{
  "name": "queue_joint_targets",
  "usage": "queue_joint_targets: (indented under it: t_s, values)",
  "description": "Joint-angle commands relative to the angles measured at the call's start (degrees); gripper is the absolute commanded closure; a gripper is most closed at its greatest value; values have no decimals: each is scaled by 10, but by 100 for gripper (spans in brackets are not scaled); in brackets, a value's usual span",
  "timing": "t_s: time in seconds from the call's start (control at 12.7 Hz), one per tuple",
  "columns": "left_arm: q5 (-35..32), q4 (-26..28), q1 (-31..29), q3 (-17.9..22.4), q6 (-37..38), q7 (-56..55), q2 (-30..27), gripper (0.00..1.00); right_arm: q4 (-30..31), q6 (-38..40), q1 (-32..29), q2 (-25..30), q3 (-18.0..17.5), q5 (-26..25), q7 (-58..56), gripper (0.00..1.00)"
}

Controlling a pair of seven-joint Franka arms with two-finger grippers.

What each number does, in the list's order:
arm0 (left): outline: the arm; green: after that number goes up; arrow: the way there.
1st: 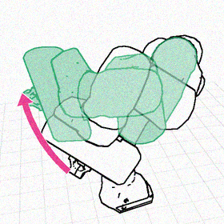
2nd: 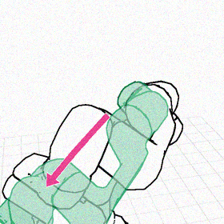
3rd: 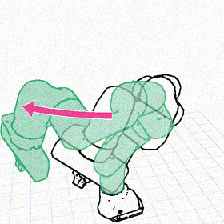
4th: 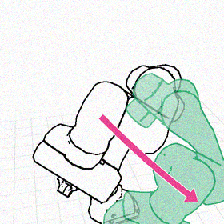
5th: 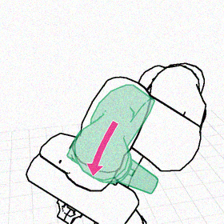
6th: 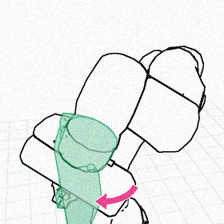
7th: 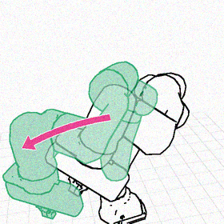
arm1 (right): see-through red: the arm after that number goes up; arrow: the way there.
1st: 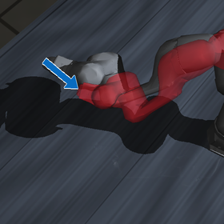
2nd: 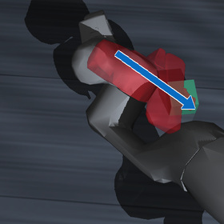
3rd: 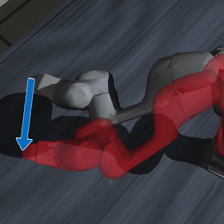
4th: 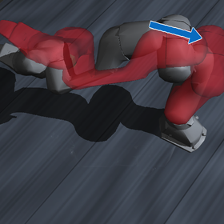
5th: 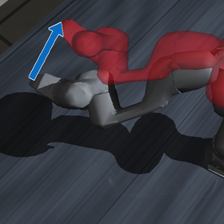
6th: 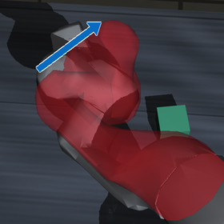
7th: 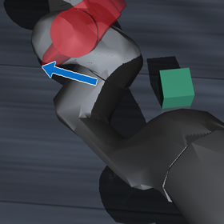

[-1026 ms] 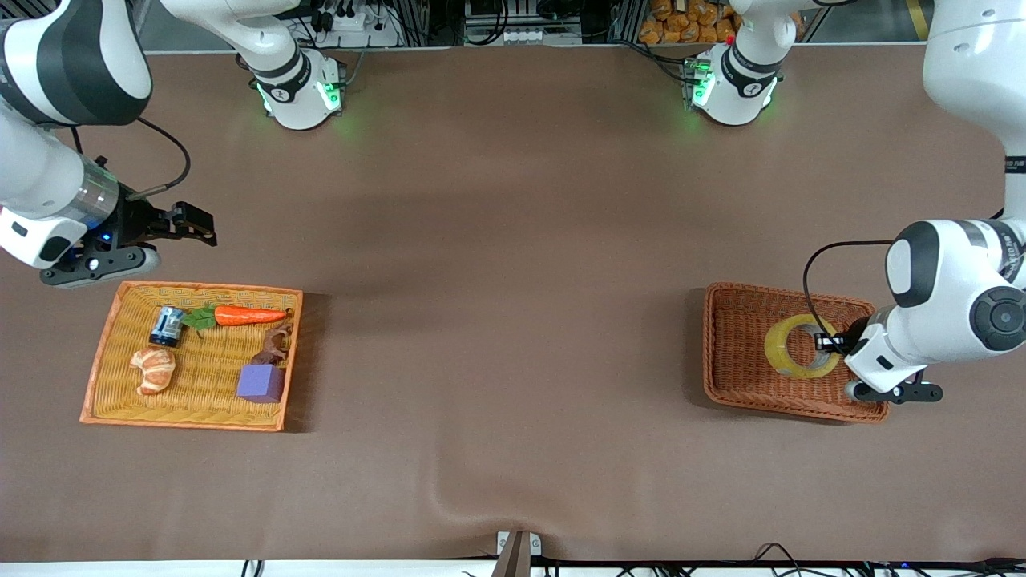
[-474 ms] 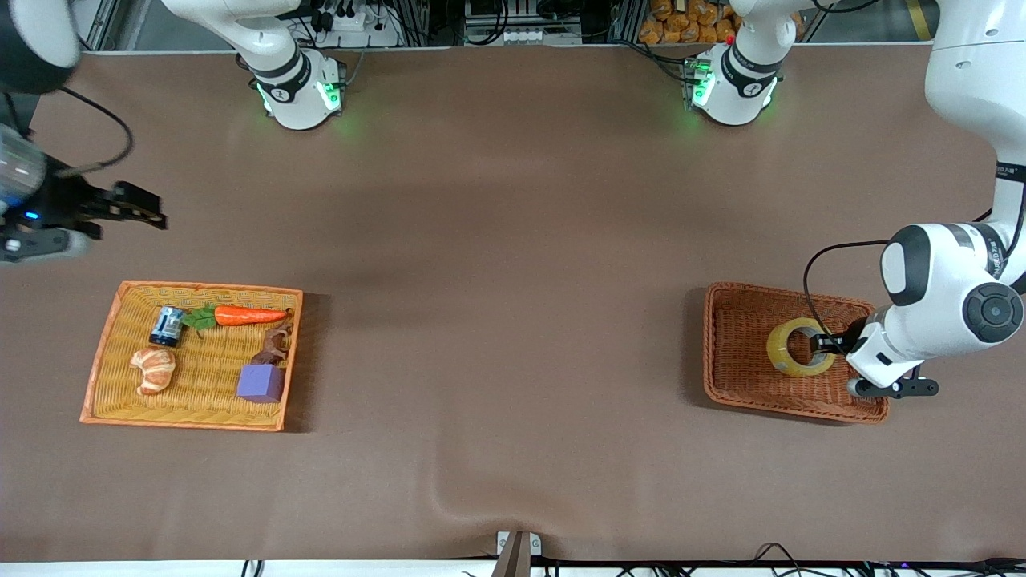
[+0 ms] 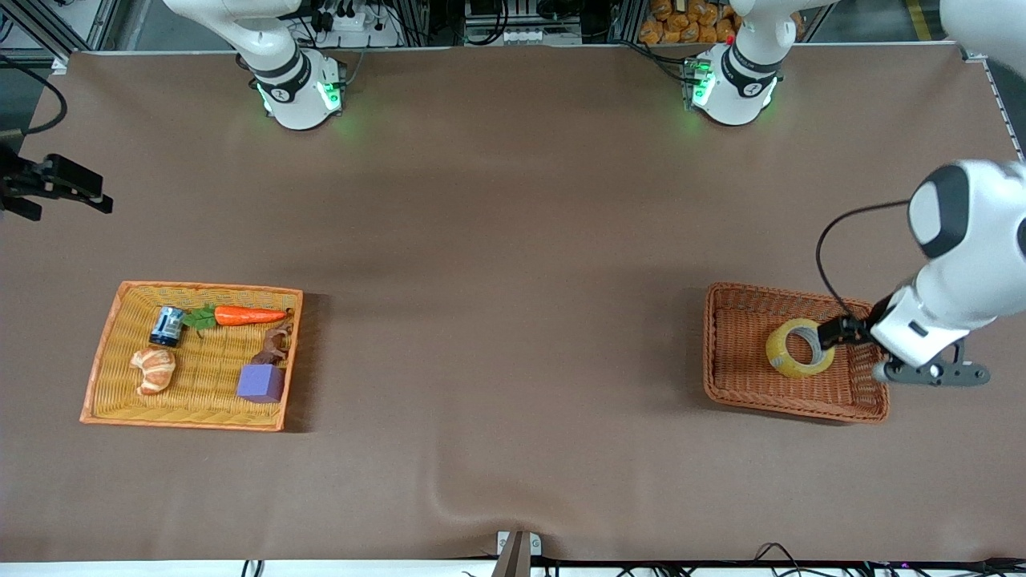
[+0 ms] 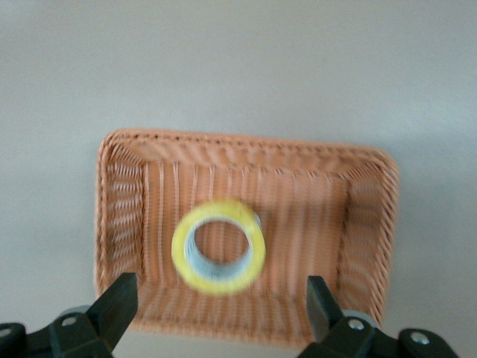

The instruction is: Transfer tape with both arms

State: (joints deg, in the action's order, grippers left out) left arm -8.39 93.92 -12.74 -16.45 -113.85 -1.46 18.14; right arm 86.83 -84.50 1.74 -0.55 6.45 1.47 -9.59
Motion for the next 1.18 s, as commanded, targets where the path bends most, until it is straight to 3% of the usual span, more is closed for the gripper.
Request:
queue_joint_targets:
  t_s: [0.0,0.16,0.39,0.63,0.87,1.11]
  values:
    - [-2,-57,-4,-15,100,1,-18,0,-11,11,-10,8,-10,10,5,0]
    - [-4,-105,-3,-23,156,-1,-35,0,-11,11,-9,7,-11,10,5,0]
    - [20,-109,-8,-35,213,6,-90,0,-11,12,-9,7,-11,10,5,0]
    - [34,-111,-3,-36,237,5,-97,0,-9,18,-10,7,-9,8,4,0]
    - [42,-104,55,22,266,7,-136,0,-9,18,-11,7,-8,8,4,0]
    - [48,-102,132,114,275,8,-148,0,-9,21,-11,7,-8,8,4,0]
